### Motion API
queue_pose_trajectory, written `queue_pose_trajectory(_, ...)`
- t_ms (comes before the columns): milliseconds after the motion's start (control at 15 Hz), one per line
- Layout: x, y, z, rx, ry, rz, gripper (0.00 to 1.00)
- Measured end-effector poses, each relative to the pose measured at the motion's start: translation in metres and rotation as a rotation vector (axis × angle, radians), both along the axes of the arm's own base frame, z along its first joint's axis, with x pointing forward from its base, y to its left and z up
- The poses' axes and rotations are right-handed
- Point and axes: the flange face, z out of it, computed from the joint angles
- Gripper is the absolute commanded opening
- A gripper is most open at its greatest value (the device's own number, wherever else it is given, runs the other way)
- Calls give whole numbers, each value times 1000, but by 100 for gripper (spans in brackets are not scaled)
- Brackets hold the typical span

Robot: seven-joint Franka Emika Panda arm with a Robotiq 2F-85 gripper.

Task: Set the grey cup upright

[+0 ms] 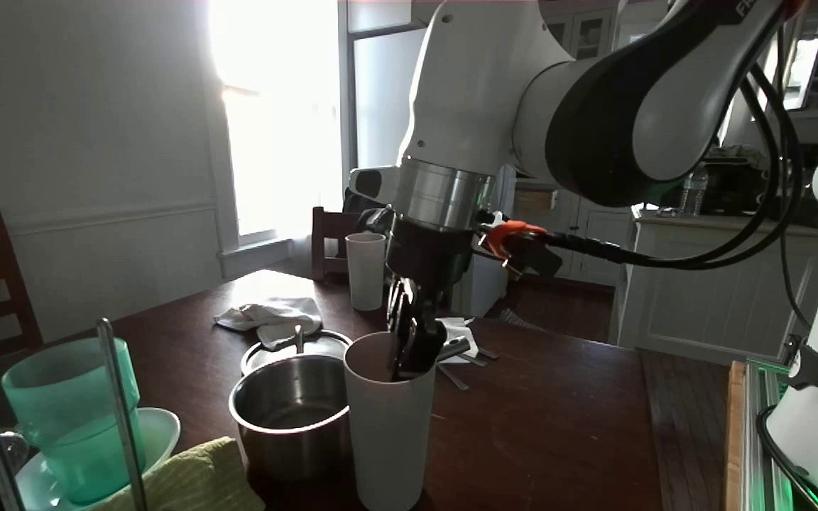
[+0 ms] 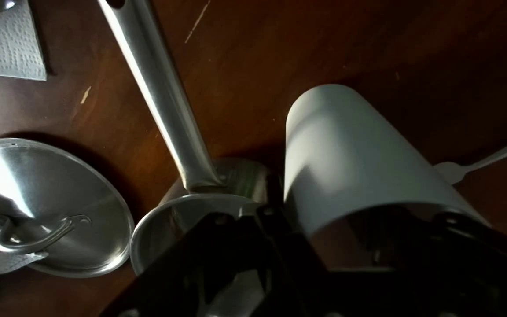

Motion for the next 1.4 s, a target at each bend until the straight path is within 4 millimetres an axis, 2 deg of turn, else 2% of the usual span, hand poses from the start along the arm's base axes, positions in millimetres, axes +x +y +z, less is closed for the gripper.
queue_pose_trajectory(200, 1, 10, 12, 40, 3, -30, 95)
queue_pose_trajectory(267, 0, 12, 17, 52, 1, -38, 99)
queue_pose_trajectory(467, -6, 15, 31, 53, -2, -70, 100)
queue_pose_trajectory(600, -7, 8, 44, -7, 17, -88, 100)
queue_pose_trajectory(867, -11, -12, 90, -77, 29, -140, 100)
queue_pose_trajectory(1067, -25, -30, 134, -74, 56, -179, 100)
queue_pose_trajectory(1267, -37, -59, 179, -42, 78, -211, 100)
queue_pose_trajectory(1400, -42, -84, 202, -2, 79, -211, 100)
